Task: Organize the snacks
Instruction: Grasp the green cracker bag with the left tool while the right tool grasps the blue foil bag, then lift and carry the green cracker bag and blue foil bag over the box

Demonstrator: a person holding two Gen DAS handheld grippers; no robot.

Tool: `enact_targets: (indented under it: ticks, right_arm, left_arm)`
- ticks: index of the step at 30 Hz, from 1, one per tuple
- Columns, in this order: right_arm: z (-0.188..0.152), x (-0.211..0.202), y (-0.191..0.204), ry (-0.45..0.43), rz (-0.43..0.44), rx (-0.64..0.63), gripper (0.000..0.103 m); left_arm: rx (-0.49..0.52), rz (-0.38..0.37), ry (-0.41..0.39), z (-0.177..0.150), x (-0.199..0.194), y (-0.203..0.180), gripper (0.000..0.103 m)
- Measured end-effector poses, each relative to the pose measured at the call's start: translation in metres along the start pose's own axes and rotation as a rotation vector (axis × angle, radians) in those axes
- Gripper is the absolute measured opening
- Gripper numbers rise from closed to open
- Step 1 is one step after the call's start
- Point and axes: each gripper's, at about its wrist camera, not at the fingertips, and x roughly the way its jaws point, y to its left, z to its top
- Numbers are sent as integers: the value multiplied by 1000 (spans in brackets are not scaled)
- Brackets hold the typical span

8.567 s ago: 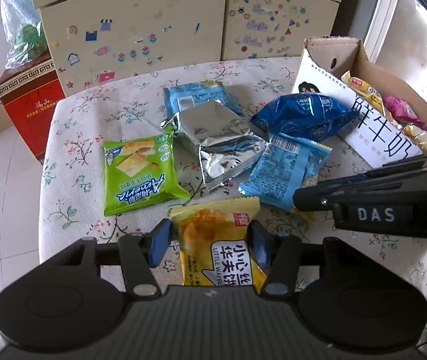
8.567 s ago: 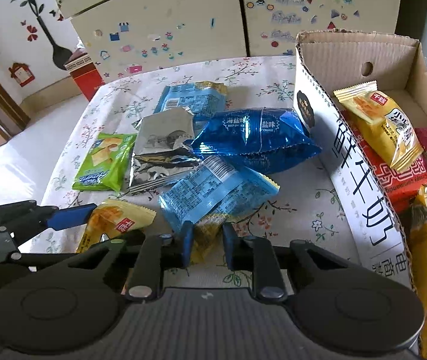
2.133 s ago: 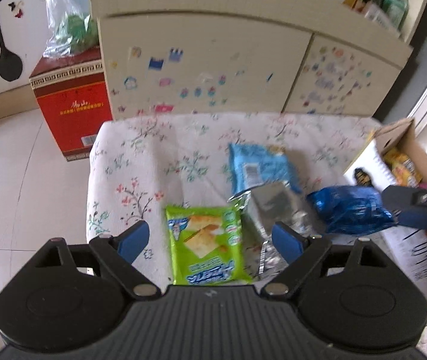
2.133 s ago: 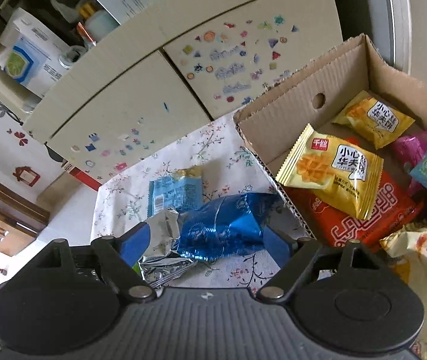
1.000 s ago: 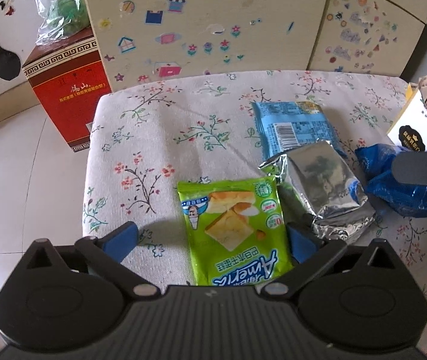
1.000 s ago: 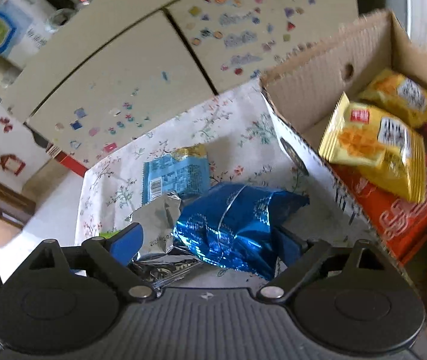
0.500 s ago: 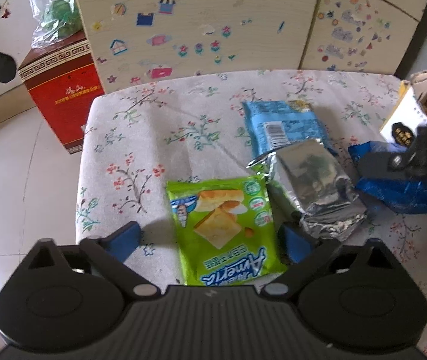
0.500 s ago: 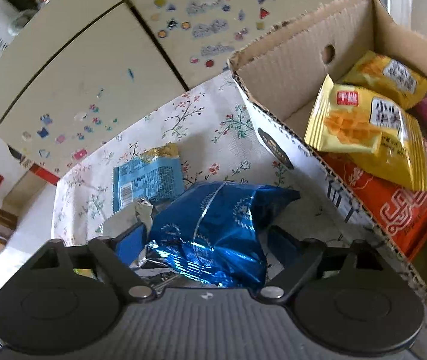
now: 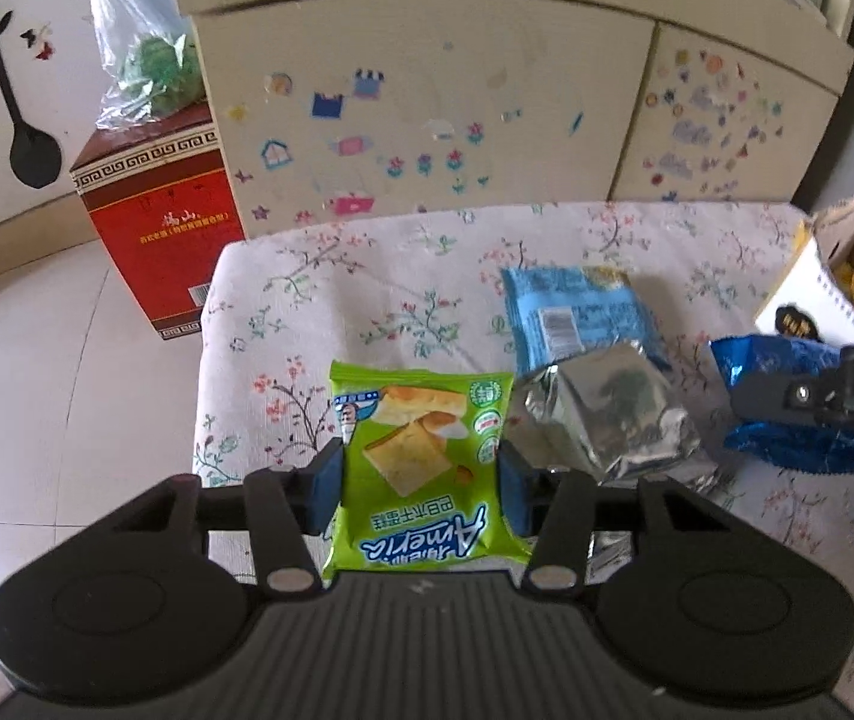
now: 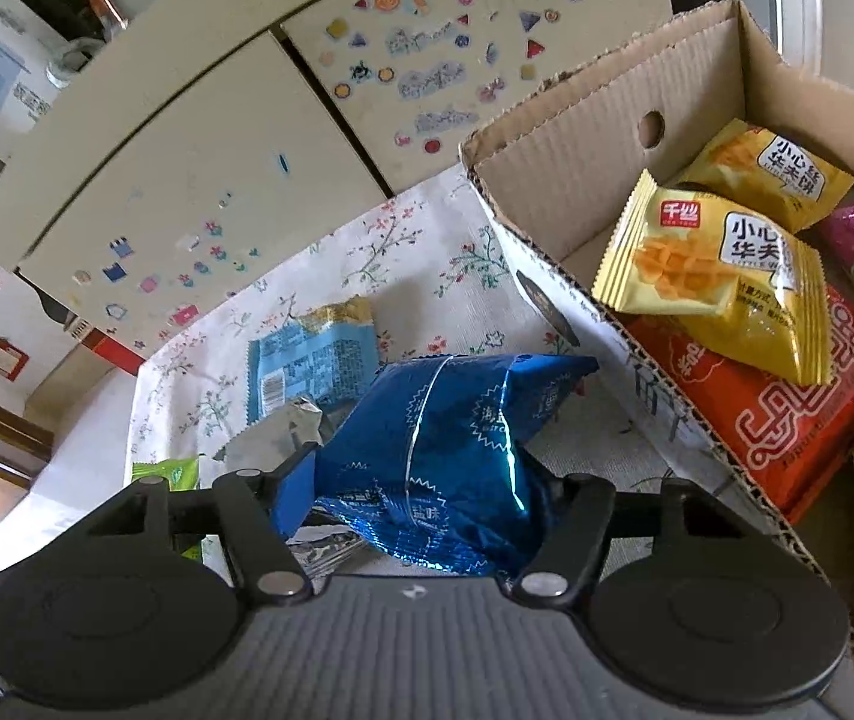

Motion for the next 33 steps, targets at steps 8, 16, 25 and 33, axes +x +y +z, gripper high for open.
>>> enact_targets:
  ticks: [8, 16, 25, 33]
  right_arm:
    - [-1, -18, 3, -30, 30, -9, 72]
    - [-4, -43, 10, -58, 86, -67, 73]
    - [-3, -66, 11, -85, 123, -85, 73]
    - [10, -103, 5, -161, 146, -77, 73]
  left_arm:
    - [-25, -16, -57, 12, -17, -3, 51]
    - [-48, -35, -78, 16, -26, -8, 51]
    - [-67, -71, -111, 21, -40, -17, 51]
    - [-43, -95, -153, 26, -52, -37, 51]
